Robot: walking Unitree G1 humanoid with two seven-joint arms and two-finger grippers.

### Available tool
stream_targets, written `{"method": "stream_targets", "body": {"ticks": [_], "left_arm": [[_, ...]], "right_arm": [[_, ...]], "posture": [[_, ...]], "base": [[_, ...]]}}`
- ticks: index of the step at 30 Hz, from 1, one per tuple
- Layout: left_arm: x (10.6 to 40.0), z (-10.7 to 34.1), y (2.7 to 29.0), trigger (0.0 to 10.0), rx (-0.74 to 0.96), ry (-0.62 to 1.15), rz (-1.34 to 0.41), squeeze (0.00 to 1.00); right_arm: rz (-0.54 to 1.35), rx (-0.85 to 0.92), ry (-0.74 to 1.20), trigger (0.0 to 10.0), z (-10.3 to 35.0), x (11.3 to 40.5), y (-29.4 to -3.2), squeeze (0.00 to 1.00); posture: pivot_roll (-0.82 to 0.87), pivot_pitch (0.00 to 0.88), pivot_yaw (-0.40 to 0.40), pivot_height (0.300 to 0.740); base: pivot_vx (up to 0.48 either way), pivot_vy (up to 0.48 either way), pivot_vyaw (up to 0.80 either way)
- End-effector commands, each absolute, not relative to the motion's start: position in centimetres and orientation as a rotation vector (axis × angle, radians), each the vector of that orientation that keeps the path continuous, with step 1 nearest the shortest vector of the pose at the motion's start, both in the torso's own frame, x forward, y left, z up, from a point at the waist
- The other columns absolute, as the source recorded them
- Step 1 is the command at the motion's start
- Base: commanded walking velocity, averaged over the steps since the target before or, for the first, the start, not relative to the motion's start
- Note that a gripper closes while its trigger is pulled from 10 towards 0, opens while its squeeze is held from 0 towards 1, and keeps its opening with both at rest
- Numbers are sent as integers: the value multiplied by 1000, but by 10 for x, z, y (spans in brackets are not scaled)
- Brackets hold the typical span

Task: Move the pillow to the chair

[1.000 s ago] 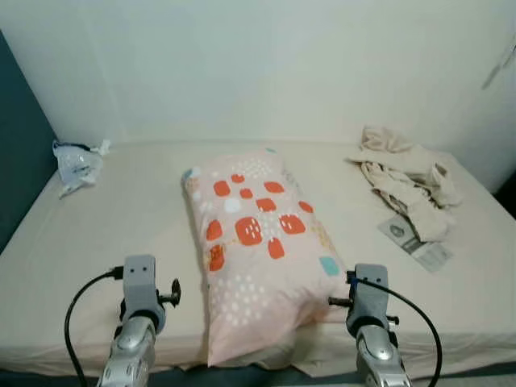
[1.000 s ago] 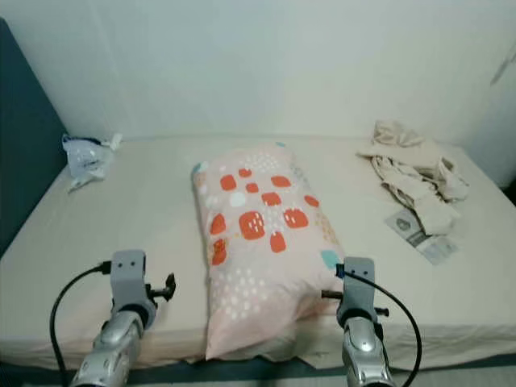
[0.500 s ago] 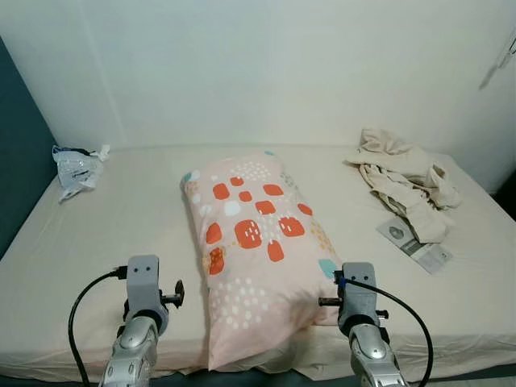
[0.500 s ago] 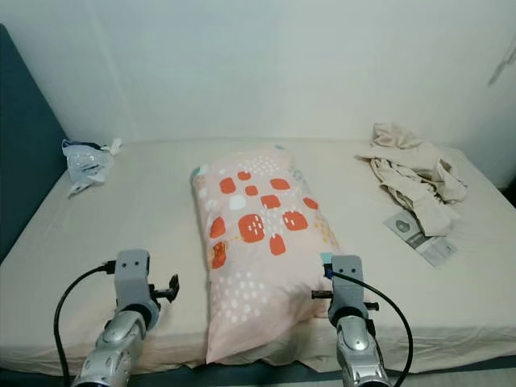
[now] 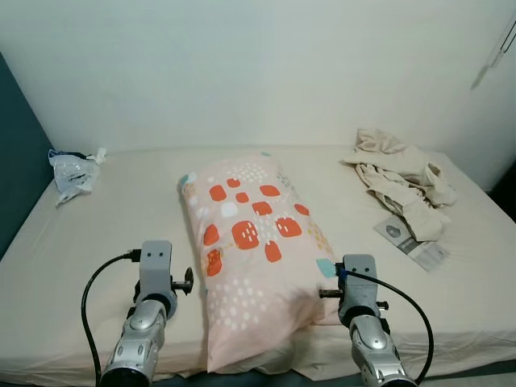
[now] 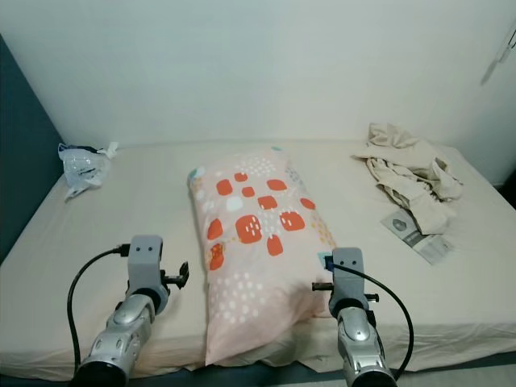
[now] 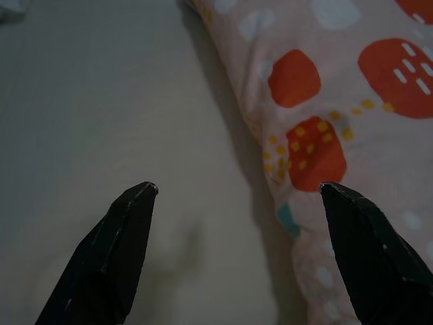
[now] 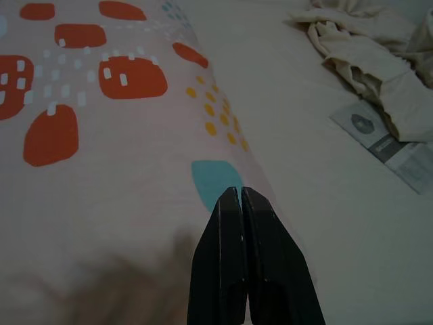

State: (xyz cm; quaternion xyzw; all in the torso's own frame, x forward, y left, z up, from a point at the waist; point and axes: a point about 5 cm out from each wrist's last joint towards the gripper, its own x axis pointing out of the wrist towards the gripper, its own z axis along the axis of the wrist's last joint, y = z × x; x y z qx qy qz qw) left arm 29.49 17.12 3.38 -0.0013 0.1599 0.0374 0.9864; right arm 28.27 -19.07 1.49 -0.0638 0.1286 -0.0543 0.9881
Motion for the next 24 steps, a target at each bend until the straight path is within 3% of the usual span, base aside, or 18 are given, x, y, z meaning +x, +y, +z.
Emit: {"method": "stream_targets", "body": {"ticks": [1, 13, 24], "left_arm": [[288, 25, 174, 10000, 26, 354, 65, 0], [281, 19, 174, 10000, 70, 360, 63, 0], [283, 23, 181, 10000, 79, 344, 73, 0]], "right_arm": [[-121, -107, 277, 10000, 10, 278, -192, 0], [-67, -62, 347, 10000, -1, 273, -179, 0], [-48, -82, 345, 10000, 2, 277, -176, 0]], "posture": [[-44, 55, 23, 740], [-18, 63, 37, 740], [-4, 77, 24, 696]], "base": [[0, 0, 0], [0, 0, 0], [0, 0, 0]]}}
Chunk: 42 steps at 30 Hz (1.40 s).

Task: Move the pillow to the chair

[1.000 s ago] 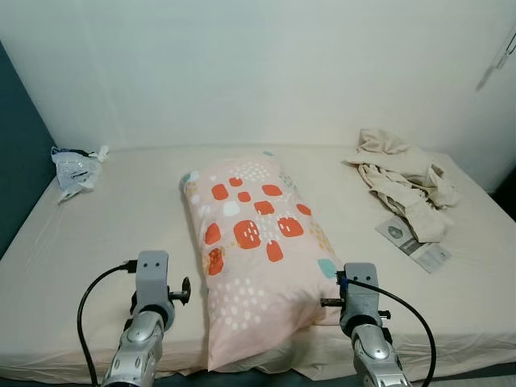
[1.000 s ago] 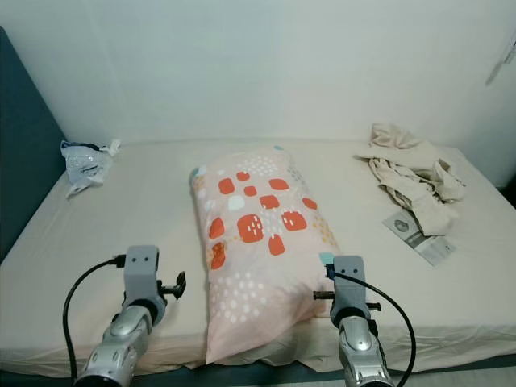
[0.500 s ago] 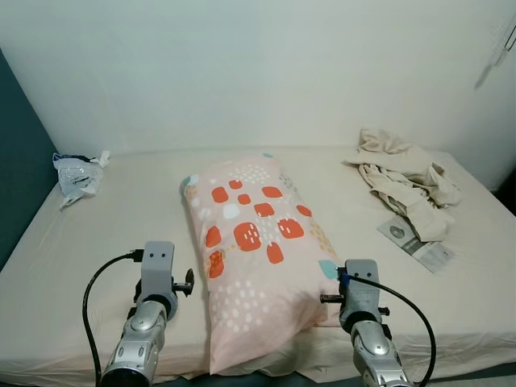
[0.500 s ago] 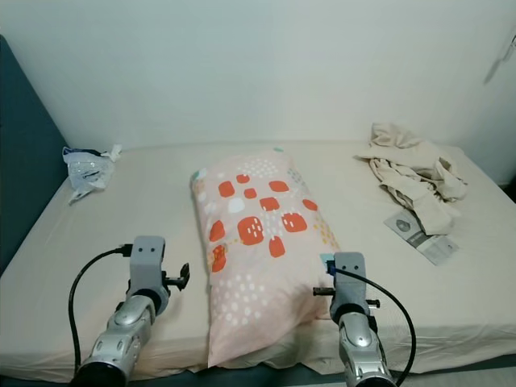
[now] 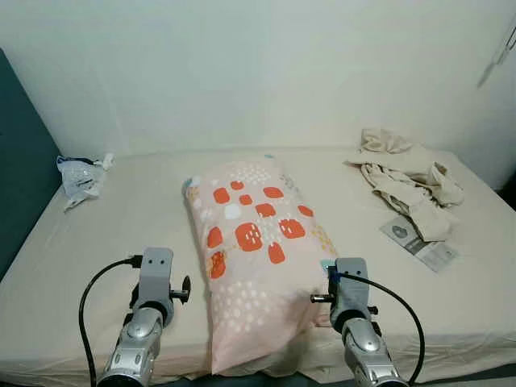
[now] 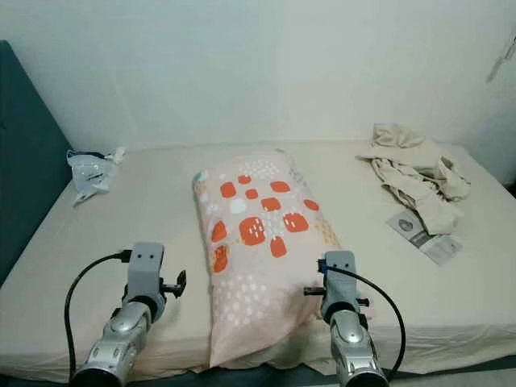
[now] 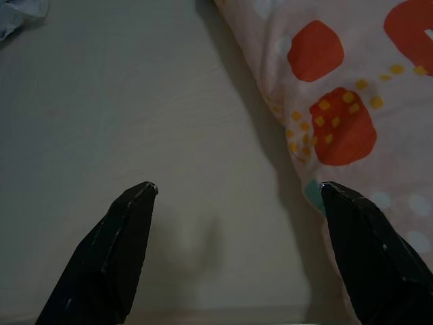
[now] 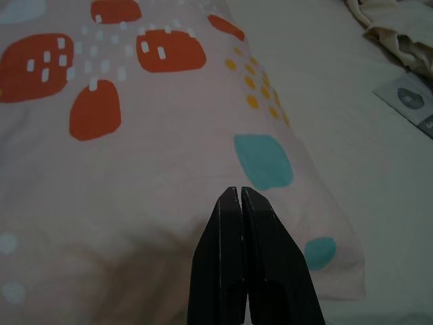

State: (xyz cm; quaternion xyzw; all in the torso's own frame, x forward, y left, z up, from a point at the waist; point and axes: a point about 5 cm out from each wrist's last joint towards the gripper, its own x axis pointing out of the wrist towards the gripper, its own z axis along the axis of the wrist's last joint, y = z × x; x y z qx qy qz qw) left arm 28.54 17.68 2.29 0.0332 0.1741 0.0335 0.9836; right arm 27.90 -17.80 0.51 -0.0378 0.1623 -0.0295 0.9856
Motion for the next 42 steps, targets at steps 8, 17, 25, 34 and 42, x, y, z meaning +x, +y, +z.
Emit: {"method": "stream_targets", "body": {"ticks": [8, 17, 25, 34, 42], "left_arm": [[277, 20, 179, 10000, 71, 350, 78, 0], [282, 24, 178, 10000, 82, 343, 61, 0], [282, 25, 177, 10000, 89, 339, 48, 0], [285, 27, 175, 10000, 98, 334, 31, 0], [286, 29, 177, 10000, 97, 330, 26, 0]], "right_arm": [[-41, -44, 329, 10000, 4, 277, -177, 0], [-44, -27, 319, 10000, 6, 278, -177, 0], [-48, 1, 325, 10000, 3, 275, -177, 0], [-62, 18, 318, 10000, 3, 274, -176, 0], [-62, 33, 314, 10000, 4, 275, -177, 0]], "posture": [[6, 78, 19, 686], [6, 73, 31, 661], [8, 67, 41, 636], [10, 65, 49, 616], [8, 67, 51, 616]], "base": [[0, 0, 0], [0, 0, 0], [0, 0, 0], [0, 0, 0], [0, 0, 0]]}}
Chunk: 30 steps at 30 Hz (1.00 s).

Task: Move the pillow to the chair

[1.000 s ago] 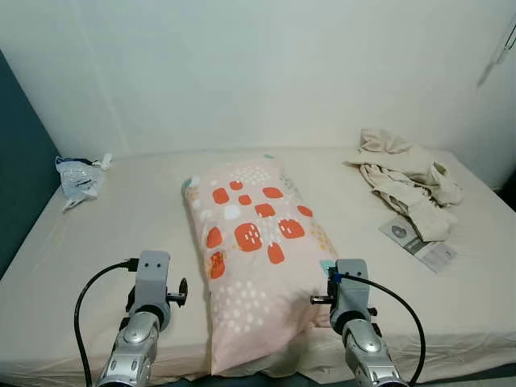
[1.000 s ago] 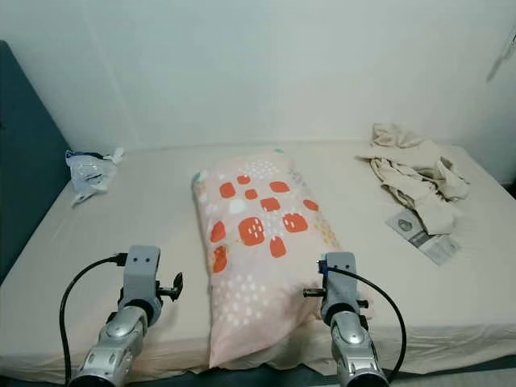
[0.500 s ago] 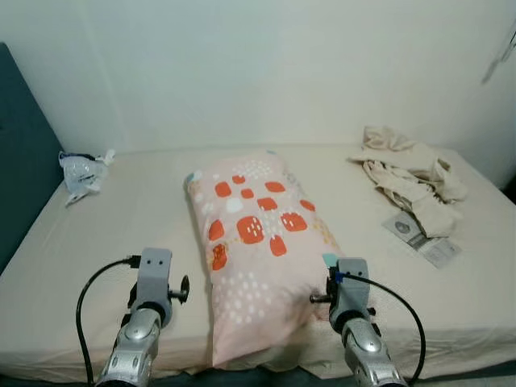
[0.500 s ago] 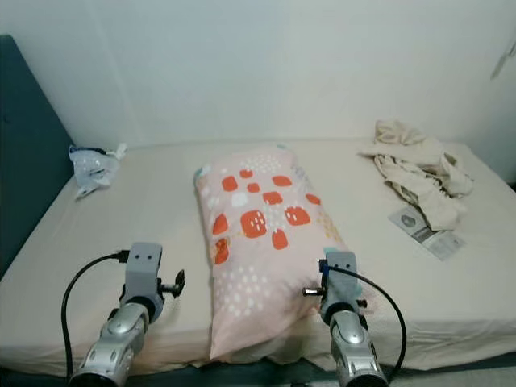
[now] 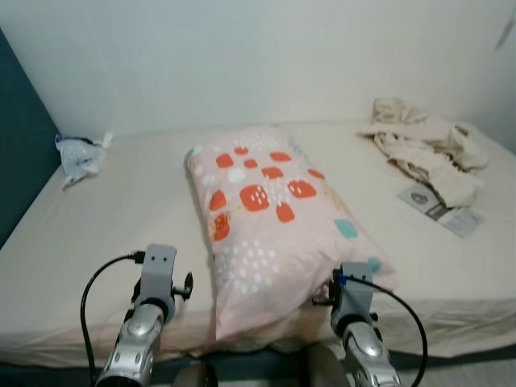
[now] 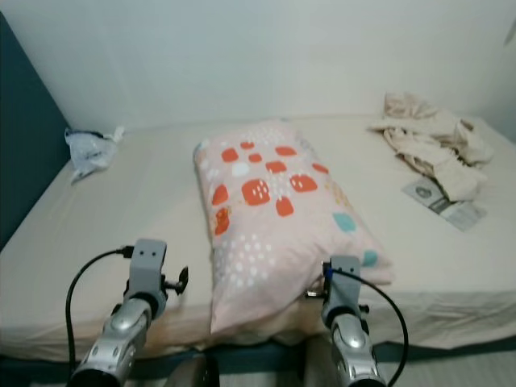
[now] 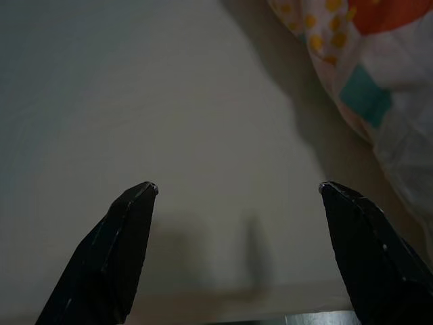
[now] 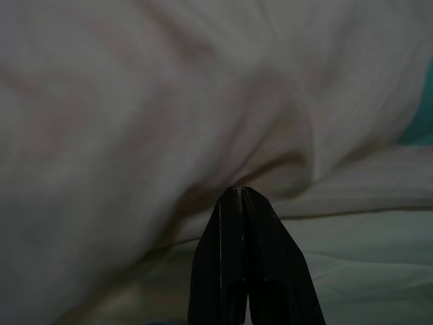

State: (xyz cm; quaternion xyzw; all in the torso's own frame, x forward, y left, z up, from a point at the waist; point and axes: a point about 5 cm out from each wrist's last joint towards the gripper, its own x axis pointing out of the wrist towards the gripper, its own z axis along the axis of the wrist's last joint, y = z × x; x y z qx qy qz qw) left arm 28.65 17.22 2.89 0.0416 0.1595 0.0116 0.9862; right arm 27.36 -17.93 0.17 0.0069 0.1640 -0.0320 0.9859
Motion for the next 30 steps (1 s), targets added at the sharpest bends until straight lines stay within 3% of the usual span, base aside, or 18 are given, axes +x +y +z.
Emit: {"method": "stream_targets", "body": {"ticks": [1, 16, 21, 30], "left_arm": [[286, 29, 177, 10000, 97, 329, 25, 0], [283, 27, 179, 10000, 91, 337, 20, 0], [279, 26, 184, 10000, 81, 345, 26, 0], [281, 28, 189, 10000, 77, 345, 31, 0]], "right_arm": [[-58, 38, 317, 10000, 4, 275, -177, 0], [13, 80, 261, 10000, 12, 277, -167, 0], [278, 163, 295, 10000, 12, 271, -137, 0], [564, 208, 358, 10000, 22, 261, -116, 0]], "posture": [[8, 67, 51, 616], [9, 85, 52, 581], [11, 92, 51, 581], [7, 100, 47, 581]], "base": [[0, 0, 0], [0, 0, 0], [0, 0, 0], [0, 0, 0]]}}
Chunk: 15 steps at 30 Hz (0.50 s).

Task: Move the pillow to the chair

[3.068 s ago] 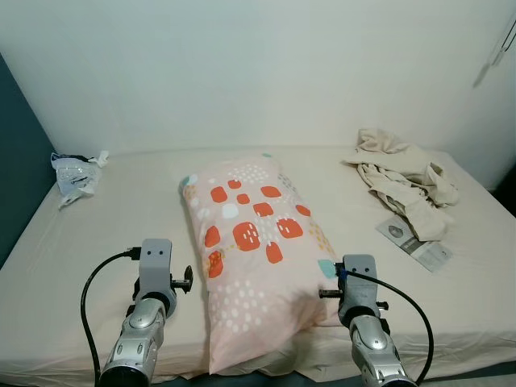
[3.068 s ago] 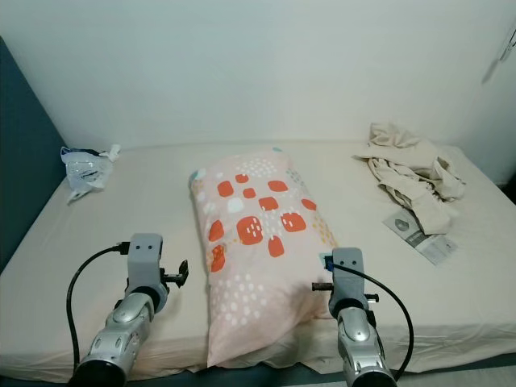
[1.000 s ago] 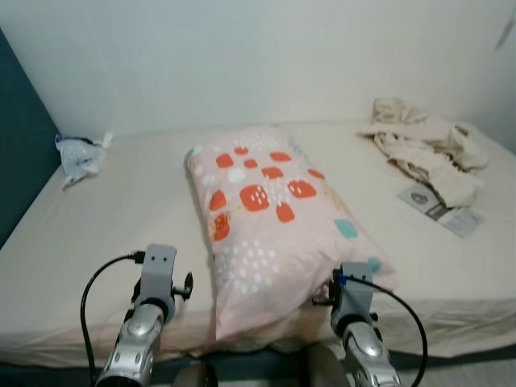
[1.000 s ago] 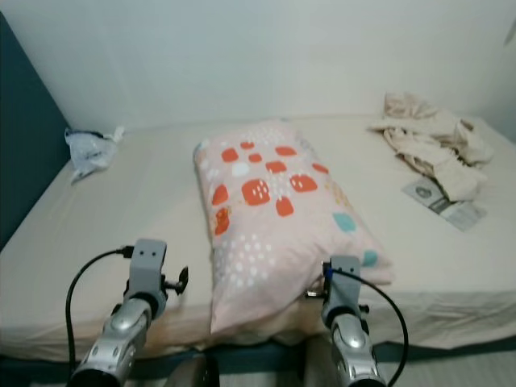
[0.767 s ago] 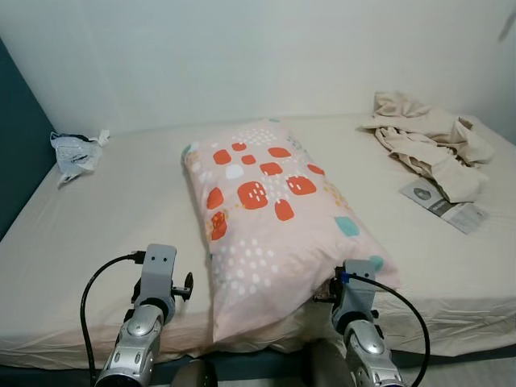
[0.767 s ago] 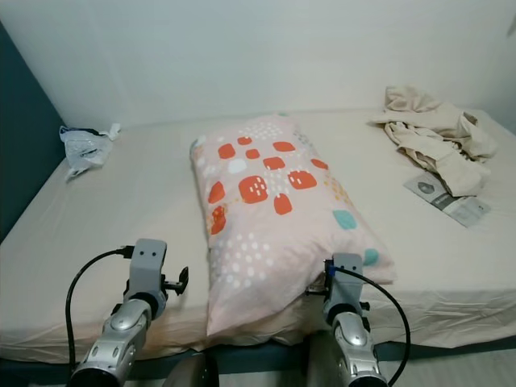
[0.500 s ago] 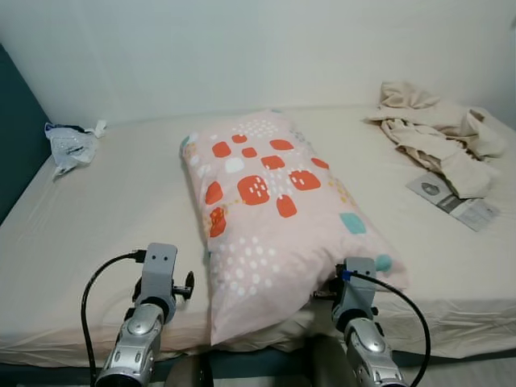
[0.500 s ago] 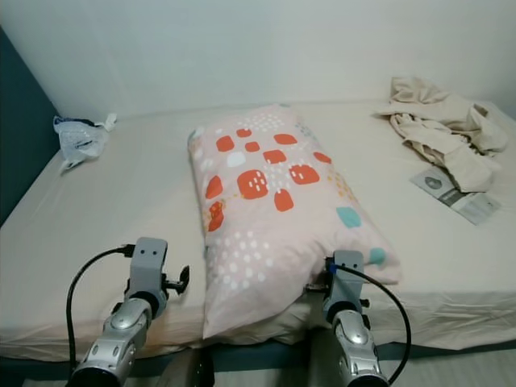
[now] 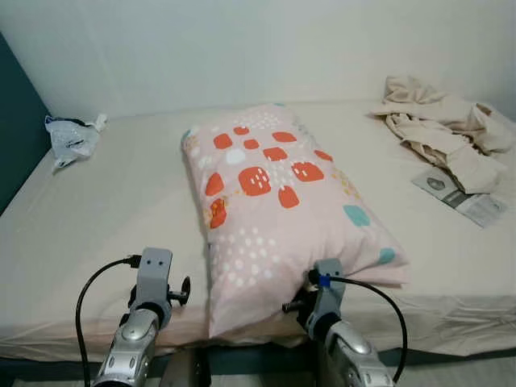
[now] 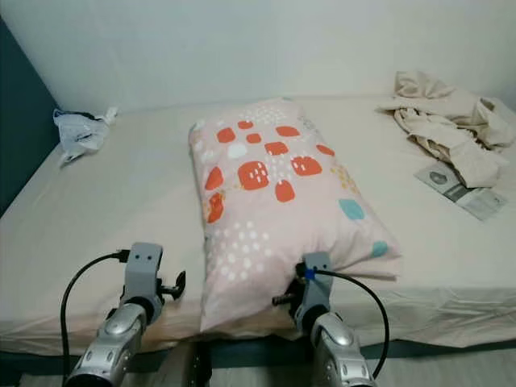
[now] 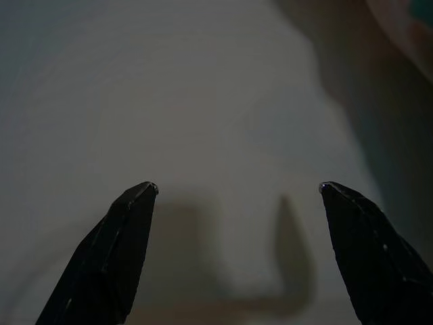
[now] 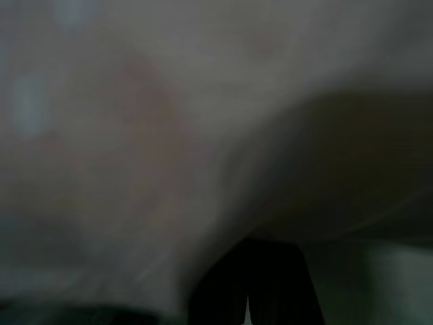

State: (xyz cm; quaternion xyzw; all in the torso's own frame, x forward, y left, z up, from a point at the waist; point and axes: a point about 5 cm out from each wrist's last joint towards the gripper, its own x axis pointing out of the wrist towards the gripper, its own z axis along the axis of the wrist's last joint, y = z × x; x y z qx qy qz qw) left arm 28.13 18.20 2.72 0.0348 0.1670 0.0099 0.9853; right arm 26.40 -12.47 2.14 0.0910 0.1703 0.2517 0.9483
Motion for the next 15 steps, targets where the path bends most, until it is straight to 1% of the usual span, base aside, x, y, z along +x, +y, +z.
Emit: {"method": "stream_targets", "body": {"ticks": [1, 3, 4, 7, 9, 15], "left_arm": [[281, 28, 190, 10000, 76, 344, 32, 0], [282, 29, 190, 10000, 74, 342, 35, 0], [282, 29, 190, 10000, 74, 342, 35, 0], [283, 30, 191, 10000, 73, 340, 37, 0], [284, 31, 191, 10000, 73, 339, 35, 0], [286, 33, 191, 10000, 74, 332, 36, 0]], "right_arm": [[585, 214, 356, 10000, 25, 260, -116, 0], [551, 278, 305, 10000, 33, 265, -120, 0], [551, 278, 305, 10000, 33, 265, -120, 0], [546, 363, 281, 10000, 40, 271, -119, 0], [593, 352, 286, 10000, 41, 276, -112, 0], [554, 343, 285, 10000, 47, 292, -111, 0]], "posture": [[7, 101, 45, 581], [9, 103, 46, 581], [9, 103, 46, 581], [12, 105, 50, 581], [18, 106, 51, 581], [28, 107, 46, 581]], "base": [[0, 0, 0], [0, 0, 0], [0, 0, 0], [0, 0, 0], [0, 0, 0], [0, 0, 0]]}}
